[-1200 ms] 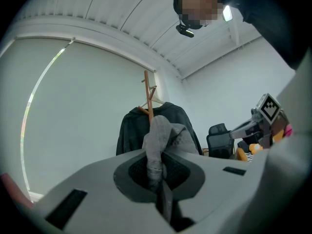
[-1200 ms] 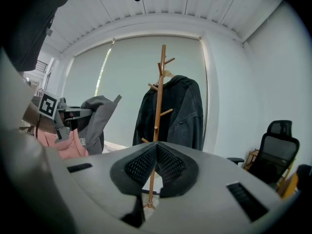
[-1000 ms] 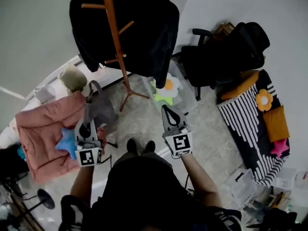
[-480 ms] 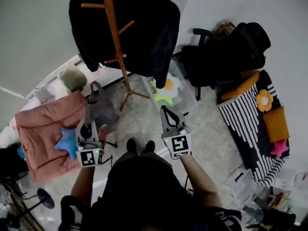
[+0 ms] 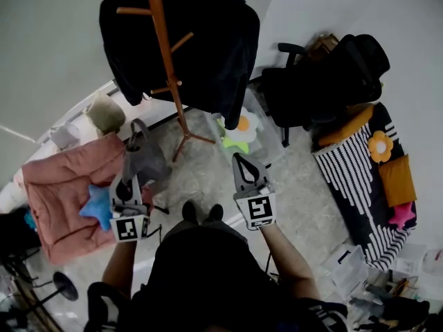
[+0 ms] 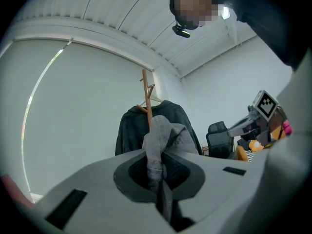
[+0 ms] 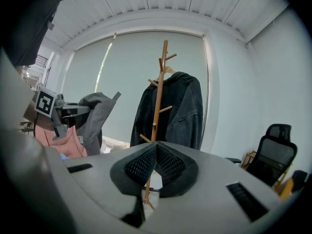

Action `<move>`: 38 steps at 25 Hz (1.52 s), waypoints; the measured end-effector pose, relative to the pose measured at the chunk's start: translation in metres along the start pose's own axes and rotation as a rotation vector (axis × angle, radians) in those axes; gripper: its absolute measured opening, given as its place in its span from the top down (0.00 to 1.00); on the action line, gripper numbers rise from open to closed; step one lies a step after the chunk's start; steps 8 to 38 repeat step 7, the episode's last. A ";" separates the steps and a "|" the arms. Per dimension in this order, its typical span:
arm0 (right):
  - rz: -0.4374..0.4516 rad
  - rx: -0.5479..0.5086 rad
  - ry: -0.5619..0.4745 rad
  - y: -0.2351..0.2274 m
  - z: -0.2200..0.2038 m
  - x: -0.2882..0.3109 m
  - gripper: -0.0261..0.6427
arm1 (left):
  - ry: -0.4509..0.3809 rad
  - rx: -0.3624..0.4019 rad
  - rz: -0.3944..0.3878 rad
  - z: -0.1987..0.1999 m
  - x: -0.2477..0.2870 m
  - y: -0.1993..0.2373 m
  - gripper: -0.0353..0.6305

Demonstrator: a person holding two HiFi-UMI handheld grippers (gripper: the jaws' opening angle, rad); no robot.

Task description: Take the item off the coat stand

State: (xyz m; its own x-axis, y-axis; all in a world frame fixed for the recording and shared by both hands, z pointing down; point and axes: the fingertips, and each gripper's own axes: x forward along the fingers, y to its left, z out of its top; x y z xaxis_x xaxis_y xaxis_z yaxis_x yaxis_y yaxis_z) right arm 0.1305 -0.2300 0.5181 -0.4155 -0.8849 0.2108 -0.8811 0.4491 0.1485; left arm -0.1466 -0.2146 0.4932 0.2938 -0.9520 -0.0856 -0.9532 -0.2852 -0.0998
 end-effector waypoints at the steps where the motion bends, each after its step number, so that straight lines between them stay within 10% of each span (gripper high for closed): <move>1: -0.001 0.000 0.001 0.000 0.000 0.000 0.94 | -0.001 0.001 -0.002 0.000 0.000 0.000 0.90; 38: 0.002 -0.008 -0.003 0.001 0.003 0.001 0.94 | 0.005 0.000 0.000 -0.002 0.000 -0.001 0.90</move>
